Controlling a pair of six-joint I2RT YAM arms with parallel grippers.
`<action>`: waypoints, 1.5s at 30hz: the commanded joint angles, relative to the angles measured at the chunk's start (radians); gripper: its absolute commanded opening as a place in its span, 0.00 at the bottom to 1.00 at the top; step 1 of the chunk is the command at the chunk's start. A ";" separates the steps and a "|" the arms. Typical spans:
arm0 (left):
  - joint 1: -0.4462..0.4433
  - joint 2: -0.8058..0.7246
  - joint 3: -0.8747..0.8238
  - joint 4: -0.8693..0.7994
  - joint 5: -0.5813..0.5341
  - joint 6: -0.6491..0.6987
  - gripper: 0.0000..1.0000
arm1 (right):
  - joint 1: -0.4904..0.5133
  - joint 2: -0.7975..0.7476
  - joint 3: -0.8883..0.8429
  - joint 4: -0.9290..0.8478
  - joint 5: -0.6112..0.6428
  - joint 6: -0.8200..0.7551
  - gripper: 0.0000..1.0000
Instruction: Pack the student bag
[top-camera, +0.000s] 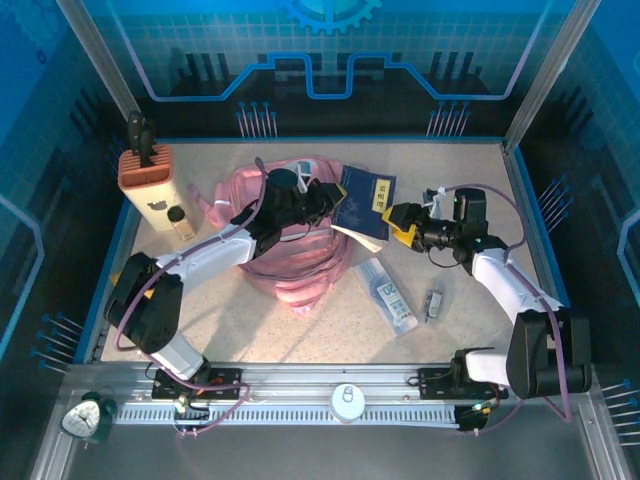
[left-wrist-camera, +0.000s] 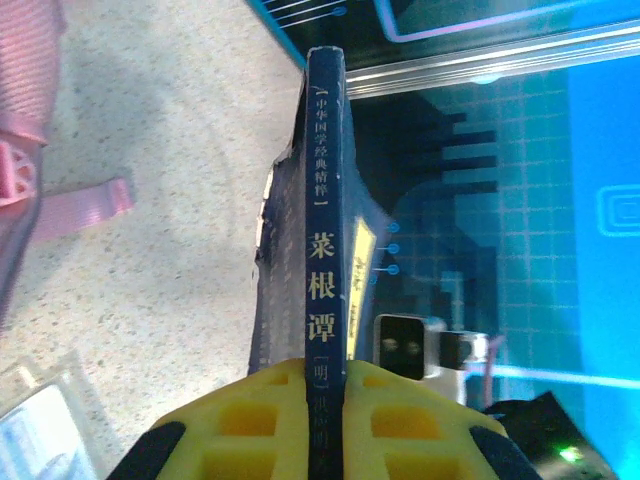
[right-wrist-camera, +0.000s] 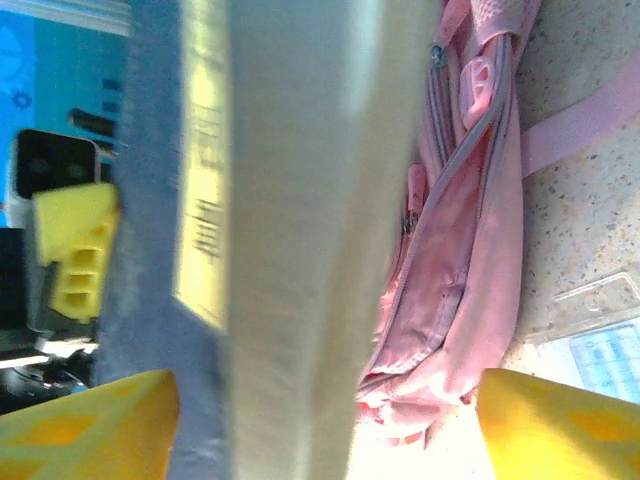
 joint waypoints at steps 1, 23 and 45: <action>-0.011 -0.044 -0.004 0.082 -0.013 0.001 0.00 | 0.041 -0.003 -0.014 0.085 -0.040 0.070 0.85; -0.039 -0.108 -0.048 -0.078 -0.146 0.136 0.00 | 0.119 -0.093 -0.048 0.285 0.013 0.254 0.39; -0.059 -0.262 -0.043 -0.721 -0.189 0.756 0.54 | -0.027 -0.274 0.052 -0.380 0.078 -0.234 0.06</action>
